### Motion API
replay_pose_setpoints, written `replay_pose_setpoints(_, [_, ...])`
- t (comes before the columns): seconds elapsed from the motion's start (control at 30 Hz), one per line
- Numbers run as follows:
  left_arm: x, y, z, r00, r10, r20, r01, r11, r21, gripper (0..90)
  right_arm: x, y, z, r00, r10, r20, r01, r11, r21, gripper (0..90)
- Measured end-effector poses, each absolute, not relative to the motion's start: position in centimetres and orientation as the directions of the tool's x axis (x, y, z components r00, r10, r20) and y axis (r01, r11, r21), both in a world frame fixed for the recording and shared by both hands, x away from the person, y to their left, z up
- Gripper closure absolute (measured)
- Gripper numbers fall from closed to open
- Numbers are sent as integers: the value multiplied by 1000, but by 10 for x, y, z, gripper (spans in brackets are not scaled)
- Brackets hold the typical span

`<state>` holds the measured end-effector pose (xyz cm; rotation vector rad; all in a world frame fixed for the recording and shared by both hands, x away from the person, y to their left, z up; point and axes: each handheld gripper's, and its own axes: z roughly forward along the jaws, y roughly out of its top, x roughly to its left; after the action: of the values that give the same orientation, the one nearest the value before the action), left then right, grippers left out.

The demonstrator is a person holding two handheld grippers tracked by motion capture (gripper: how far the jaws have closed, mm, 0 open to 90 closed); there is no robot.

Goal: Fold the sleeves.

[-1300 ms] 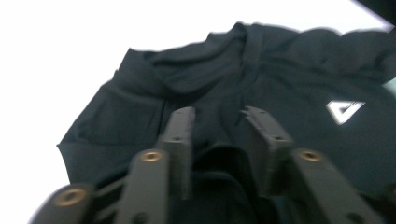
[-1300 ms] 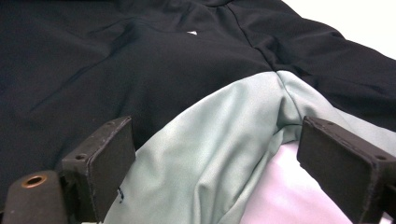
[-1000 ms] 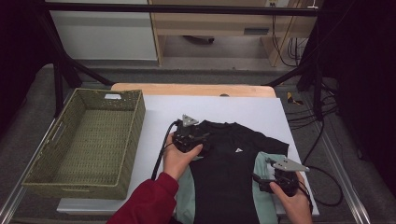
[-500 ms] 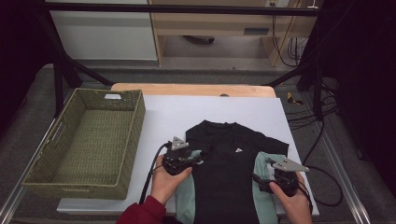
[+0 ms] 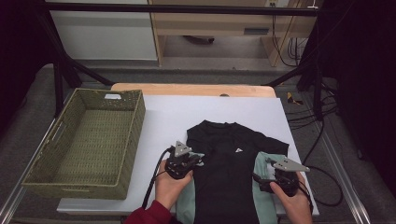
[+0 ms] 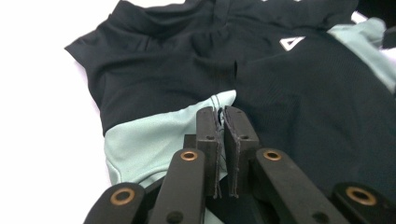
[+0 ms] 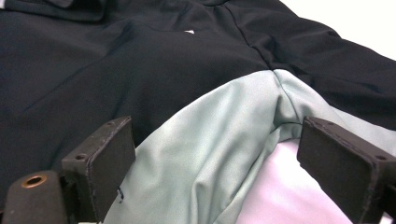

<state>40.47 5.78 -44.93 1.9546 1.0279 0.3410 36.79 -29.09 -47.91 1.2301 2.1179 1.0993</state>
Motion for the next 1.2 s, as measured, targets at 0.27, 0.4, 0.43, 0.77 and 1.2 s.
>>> replay_pose_setpoints(0.27, [399,56,-461,615,762,-202,541,-222,811,829,368,-293,-478,-487,873,5,500,274,821,111])
replay_pose_setpoints(0.4, [394,59,-458,624,766,-154,496,-236,836,743,366,-298,-476,-462,887,-2,496,260,828,117])
replay_pose_setpoints(0.43, [392,60,-456,623,768,-151,485,-229,844,719,366,-300,-475,-451,893,-6,493,255,832,119])
replay_pose_setpoints(0.77, [380,85,-441,588,802,-107,428,-196,882,523,370,-326,-476,-266,964,-14,520,156,840,300])
replay_pose_setpoints(1.2, [369,126,-447,526,849,-50,440,-221,871,453,381,-337,-485,-263,964,31,582,133,802,793])
